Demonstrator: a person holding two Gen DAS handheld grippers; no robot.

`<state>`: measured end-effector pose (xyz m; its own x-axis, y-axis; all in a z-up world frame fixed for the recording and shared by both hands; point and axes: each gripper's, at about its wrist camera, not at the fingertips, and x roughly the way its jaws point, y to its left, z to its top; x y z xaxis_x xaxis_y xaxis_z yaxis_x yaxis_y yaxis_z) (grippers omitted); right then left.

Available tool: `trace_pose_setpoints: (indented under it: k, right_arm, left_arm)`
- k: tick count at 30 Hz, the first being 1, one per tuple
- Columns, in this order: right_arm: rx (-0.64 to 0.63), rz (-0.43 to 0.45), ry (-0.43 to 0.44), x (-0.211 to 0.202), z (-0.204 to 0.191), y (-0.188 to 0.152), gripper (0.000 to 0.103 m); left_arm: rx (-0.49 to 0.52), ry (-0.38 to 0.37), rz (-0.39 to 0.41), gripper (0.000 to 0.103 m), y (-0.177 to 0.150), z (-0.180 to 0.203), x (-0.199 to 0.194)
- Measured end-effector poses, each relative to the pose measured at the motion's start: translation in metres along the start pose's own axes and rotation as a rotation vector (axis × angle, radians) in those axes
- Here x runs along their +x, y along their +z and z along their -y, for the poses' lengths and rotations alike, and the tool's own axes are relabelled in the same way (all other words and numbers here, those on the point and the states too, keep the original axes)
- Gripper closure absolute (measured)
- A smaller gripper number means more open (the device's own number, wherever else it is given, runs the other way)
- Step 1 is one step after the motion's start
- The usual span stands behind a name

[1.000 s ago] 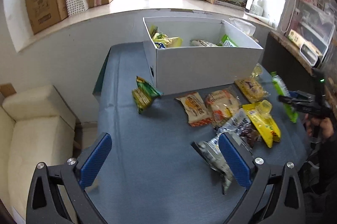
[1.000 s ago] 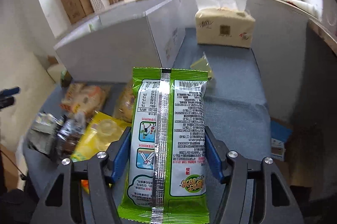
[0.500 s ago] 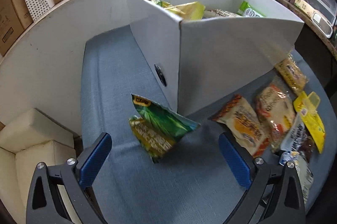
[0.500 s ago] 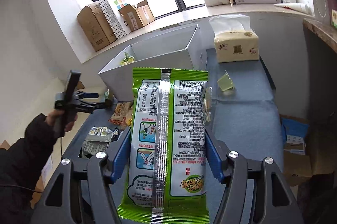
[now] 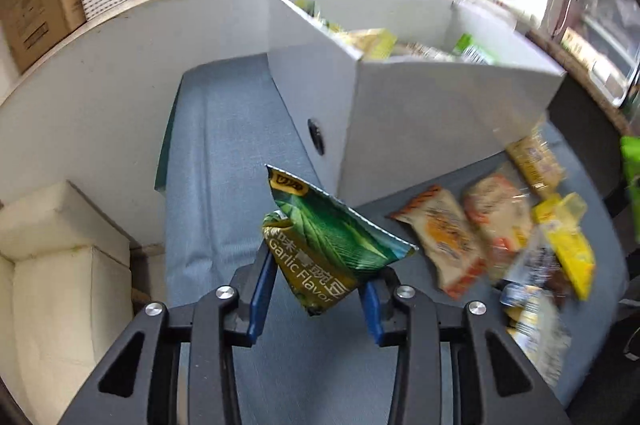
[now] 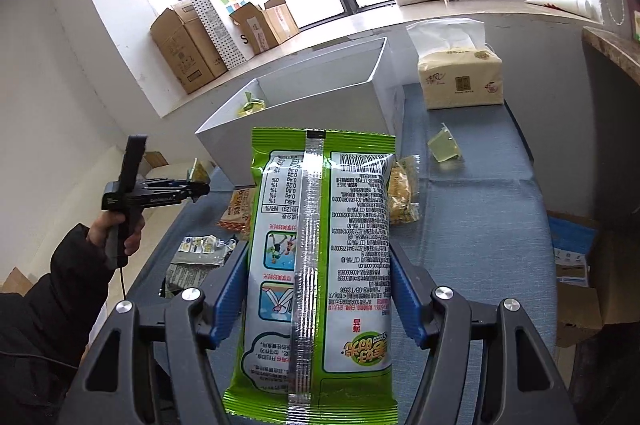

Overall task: Organize snacks
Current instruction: 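Carry the green bar into the box while the left tool carries a green chip bag there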

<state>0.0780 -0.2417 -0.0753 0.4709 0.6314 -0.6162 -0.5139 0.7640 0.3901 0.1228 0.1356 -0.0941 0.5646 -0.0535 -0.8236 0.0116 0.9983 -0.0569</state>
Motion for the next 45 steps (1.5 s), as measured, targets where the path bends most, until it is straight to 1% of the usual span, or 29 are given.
trace_pose_setpoints:
  k: [4,9,12,14,16,18,20,21,22,24,27,30,32,35,38,39,40,41,42,43,45]
  right_arm:
    - [-0.011,0.005,0.026,0.004,-0.010,0.003,0.033]
    - [-0.008,0.037,0.085,0.008,-0.023,0.014,0.033]
    - [0.001,0.062,0.123,0.010,-0.032,0.028,0.033]
    - [0.023,0.078,0.163,0.012,-0.037,0.042,0.033]
    - [0.016,0.108,0.178,0.013,-0.043,0.058,0.033]
    - [-0.002,0.134,0.163,0.016,-0.049,0.077,0.033]
    - [0.008,0.143,0.171,0.023,-0.052,0.097,0.033]
    - [0.013,0.146,0.160,0.029,-0.052,0.109,0.033]
    - [0.005,0.146,0.133,0.034,-0.054,0.120,0.033]
    - [-0.008,0.128,0.096,0.052,-0.055,0.142,0.033]
    - [0.009,0.099,0.056,0.080,-0.047,0.172,0.033]
    - [0.024,0.079,-0.004,0.104,-0.033,0.192,0.033]
    - [0.036,0.069,-0.017,0.118,-0.024,0.202,0.033]
    - [0.039,0.048,-0.061,0.134,-0.014,0.208,0.033]
    - [0.049,0.032,-0.075,0.147,-0.007,0.211,0.033]
    - [0.055,0.025,-0.074,0.151,-0.005,0.212,0.026]
    - [0.062,0.011,-0.070,0.155,-0.003,0.213,0.015]
    - [0.073,0.003,-0.075,0.158,0.000,0.214,0.010]
    - [0.084,0.010,-0.082,0.158,0.002,0.214,0.006]
    - [0.091,0.021,-0.086,0.157,0.004,0.214,0.005]
    - [0.102,0.027,-0.082,0.154,0.007,0.214,0.004]
  left_arm:
    - [-0.042,-0.041,0.079,0.060,-0.014,0.010,-0.053]
    - [-0.074,-0.050,0.176,0.060,-0.022,0.026,-0.116]
    - [-0.069,-0.063,0.242,0.060,-0.020,0.038,-0.140]
    - [-0.057,-0.064,0.275,0.060,-0.010,0.045,-0.147]
    - [-0.063,-0.074,0.286,0.060,0.007,0.051,-0.147]
    - [-0.065,-0.096,0.289,0.060,0.030,0.056,-0.144]
    - [-0.071,-0.094,0.291,0.060,0.055,0.058,-0.140]
    - [-0.067,-0.094,0.289,0.060,0.067,0.062,-0.138]
    - [-0.066,-0.087,0.290,0.060,0.080,0.063,-0.133]
    - [-0.055,-0.047,0.293,0.060,0.106,0.067,-0.123]
    - [-0.051,-0.021,0.267,0.060,0.138,0.069,-0.094]
    - [-0.055,0.005,0.231,0.060,0.155,0.069,-0.068]
    - [-0.054,0.006,0.212,0.060,0.160,0.069,-0.054]
    - [-0.051,0.013,0.197,0.060,0.163,0.070,-0.040]
    - [-0.041,0.042,0.197,0.059,0.165,0.070,-0.029]
    - [-0.047,0.029,0.187,0.056,0.166,0.068,-0.026]
    - [-0.053,0.011,0.174,0.051,0.166,0.067,-0.023]
    - [-0.055,0.004,0.163,0.032,0.166,0.066,-0.020]
    - [-0.058,0.010,0.164,0.008,0.165,0.064,-0.019]
    - [-0.063,0.019,0.166,0.000,0.164,0.063,-0.018]
    - [-0.067,0.023,0.167,0.000,0.161,0.062,-0.018]
